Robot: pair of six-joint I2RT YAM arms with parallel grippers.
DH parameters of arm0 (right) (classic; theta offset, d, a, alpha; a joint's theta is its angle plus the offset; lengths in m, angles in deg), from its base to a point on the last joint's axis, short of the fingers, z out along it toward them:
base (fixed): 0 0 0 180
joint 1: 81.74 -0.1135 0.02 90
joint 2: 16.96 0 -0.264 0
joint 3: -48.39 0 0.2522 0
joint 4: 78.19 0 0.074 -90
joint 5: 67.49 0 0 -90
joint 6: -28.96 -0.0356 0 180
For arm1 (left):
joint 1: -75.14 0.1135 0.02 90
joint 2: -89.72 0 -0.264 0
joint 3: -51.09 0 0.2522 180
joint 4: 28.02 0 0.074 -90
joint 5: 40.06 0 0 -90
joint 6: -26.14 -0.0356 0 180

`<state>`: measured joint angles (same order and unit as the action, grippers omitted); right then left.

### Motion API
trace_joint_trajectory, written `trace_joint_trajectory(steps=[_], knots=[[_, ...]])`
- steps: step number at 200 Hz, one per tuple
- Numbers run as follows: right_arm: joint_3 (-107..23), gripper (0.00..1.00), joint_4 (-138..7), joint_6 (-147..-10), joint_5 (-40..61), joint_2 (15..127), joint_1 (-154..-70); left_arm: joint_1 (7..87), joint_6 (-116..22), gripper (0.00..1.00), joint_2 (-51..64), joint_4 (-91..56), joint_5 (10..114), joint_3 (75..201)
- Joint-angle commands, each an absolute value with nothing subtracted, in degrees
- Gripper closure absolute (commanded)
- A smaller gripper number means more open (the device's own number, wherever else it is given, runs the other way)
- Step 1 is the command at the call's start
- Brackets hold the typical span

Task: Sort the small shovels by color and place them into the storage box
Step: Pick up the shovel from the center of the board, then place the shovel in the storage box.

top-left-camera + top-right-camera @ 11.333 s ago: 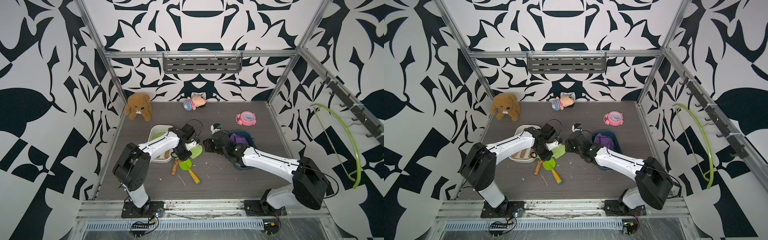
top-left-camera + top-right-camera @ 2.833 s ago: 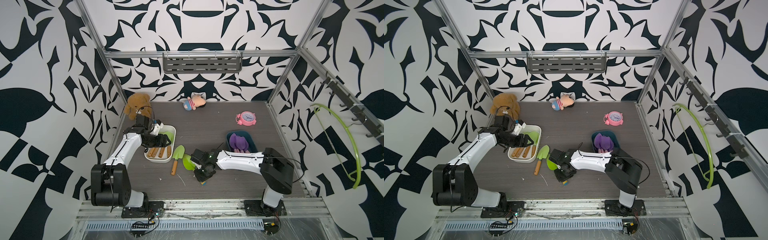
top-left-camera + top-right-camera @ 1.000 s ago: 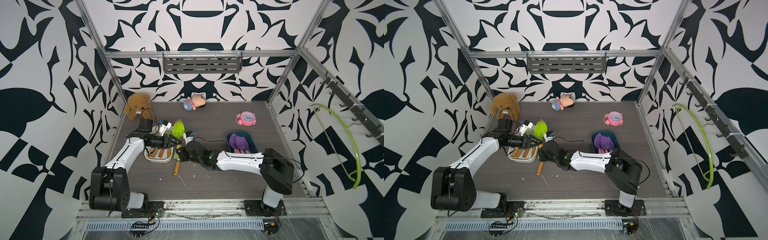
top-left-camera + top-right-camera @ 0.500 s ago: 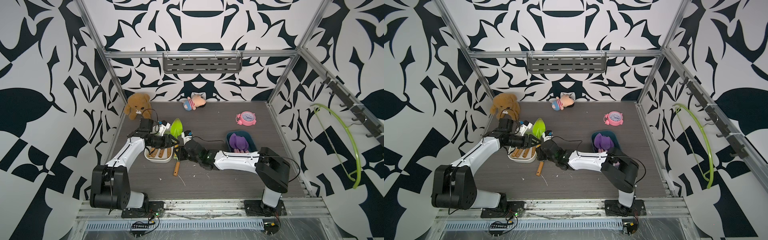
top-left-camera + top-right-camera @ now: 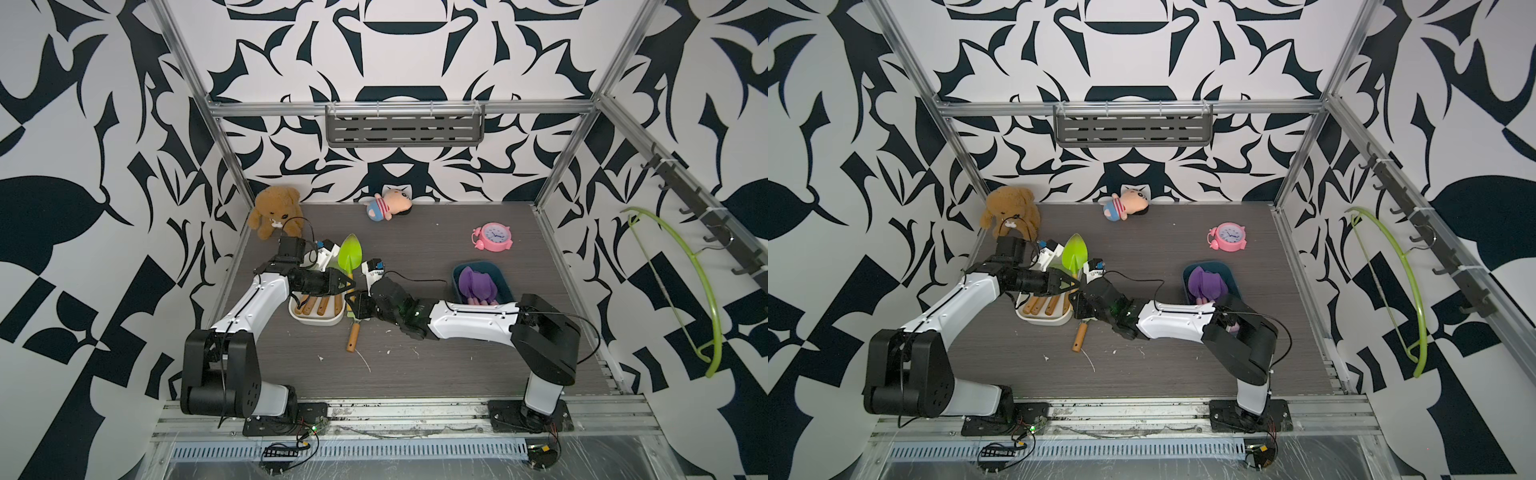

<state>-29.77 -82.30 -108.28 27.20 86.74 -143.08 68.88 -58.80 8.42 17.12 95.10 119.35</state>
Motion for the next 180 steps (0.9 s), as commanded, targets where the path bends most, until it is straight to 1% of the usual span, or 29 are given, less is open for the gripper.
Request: trace_joint_trajectory(steps=[1,27,47,80,89,105,124,144,161,180], knots=[[-29.86,0.75,-87.59,-105.93,25.71,83.5,-143.44,70.19,-60.9,1.0,6.8,20.67,94.0,122.09],[-27.35,0.71,-84.87,-104.28,26.93,81.05,-142.76,72.94,-64.45,1.0,4.29,24.76,86.4,124.65],[-26.2,0.71,-80.97,-101.84,28.28,78.59,-142.55,74.68,-67.15,1.0,1.33,28.04,79.92,127.18],[-25.52,0.7,-74.22,-97.86,30.49,75.32,-142.56,75.47,-70.27,1.0,-3.71,31.5,72.38,130.25],[-24.98,0.69,-73.72,-97.38,30.91,74.65,-142.55,75.44,-70.38,1.0,-4.49,32.24,72.95,131.03],[-24.46,0.68,-72.46,-96.95,31.84,73.82,-142.51,75.49,-69.81,1.0,-4.53,32.14,77.44,131.08],[-24.47,0.67,-71.02,-96.3,32.58,73.01,-142.38,75.5,-69.77,1.0,-4.12,31.49,76.06,130.71],[-24.59,0.66,-69.85,-95.28,32.55,72.19,-142.14,75.51,-70.06,1.0,-5.59,32.25,77.84,130.67],[-24.79,0.66,-68.87,-94.42,32.59,72.0,-141.94,75.49,-70.18,0.94,-7.95,33.4,79.76,131.27],[-25.18,0.66,-68.04,-94.18,32.53,72.13,-141.77,75.46,-70.45,0.9,-10.69,35.04,79.31,132.56]])
